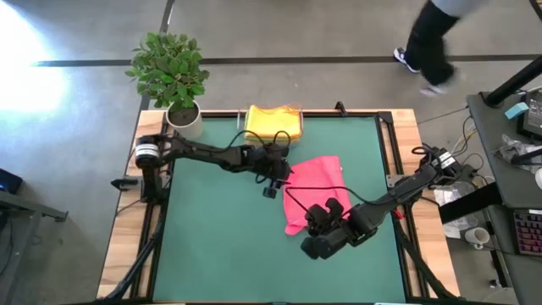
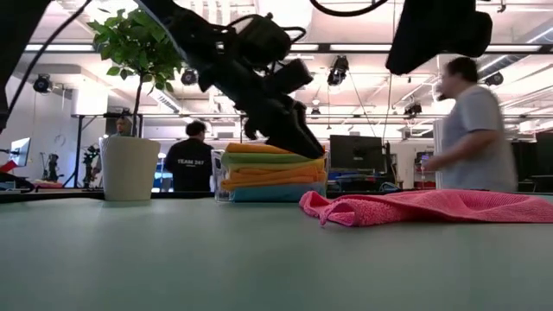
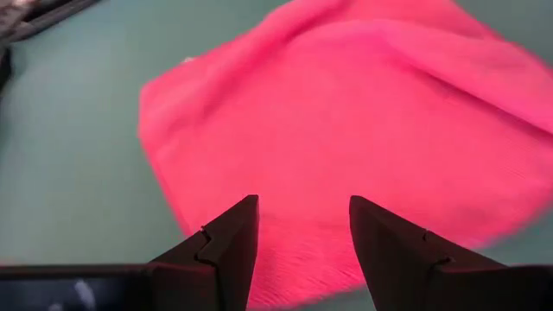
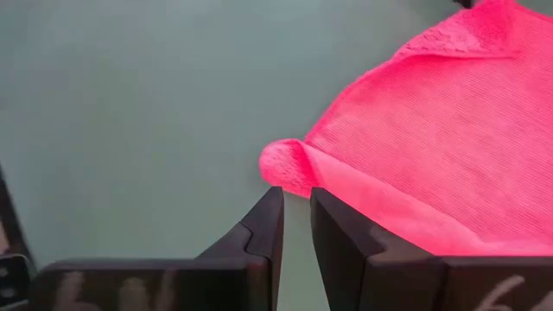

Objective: Fold microfiber towels
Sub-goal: Fold the pink microfiber towel

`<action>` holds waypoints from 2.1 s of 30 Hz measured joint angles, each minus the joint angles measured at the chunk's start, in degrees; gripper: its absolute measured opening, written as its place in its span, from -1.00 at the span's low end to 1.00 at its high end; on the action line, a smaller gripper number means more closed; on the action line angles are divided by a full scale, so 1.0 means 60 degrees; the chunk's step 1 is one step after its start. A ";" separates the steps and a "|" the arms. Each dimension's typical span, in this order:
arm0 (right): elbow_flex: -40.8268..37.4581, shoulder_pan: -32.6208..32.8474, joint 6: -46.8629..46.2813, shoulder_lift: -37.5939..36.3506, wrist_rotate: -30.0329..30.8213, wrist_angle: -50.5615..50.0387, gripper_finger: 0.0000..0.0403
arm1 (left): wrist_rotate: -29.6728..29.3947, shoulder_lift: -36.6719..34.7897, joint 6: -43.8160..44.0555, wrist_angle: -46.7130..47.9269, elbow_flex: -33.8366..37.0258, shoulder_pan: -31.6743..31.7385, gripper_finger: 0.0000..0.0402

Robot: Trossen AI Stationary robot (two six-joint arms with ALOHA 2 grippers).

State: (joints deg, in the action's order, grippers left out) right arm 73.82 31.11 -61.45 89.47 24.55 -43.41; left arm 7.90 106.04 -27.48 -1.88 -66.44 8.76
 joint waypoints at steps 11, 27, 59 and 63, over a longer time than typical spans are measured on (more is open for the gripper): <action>-0.0011 0.0000 0.0168 -0.0018 -0.0090 -0.0649 -0.73 | 0.0361 0.1273 0.0026 0.1507 -0.1745 0.0854 -0.17; -0.0011 0.0000 0.0532 -0.0022 -0.0101 -0.0793 -0.73 | 0.0412 0.2072 0.0024 0.1985 -0.1831 0.1022 -0.17; -0.0026 -0.0022 -0.0158 -0.0391 -0.0053 -0.3017 -0.73 | 0.0350 -0.1380 0.0311 0.5082 -0.0889 0.1004 -0.95; -0.0345 -0.0022 0.0137 -0.0701 0.0192 -0.2800 -0.73 | 0.0350 -0.2322 0.1134 0.5247 -0.0297 0.1000 -0.95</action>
State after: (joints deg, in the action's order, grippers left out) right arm 71.75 30.98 -60.63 85.27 25.70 -60.21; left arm 10.00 92.11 -20.67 29.60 -68.23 14.76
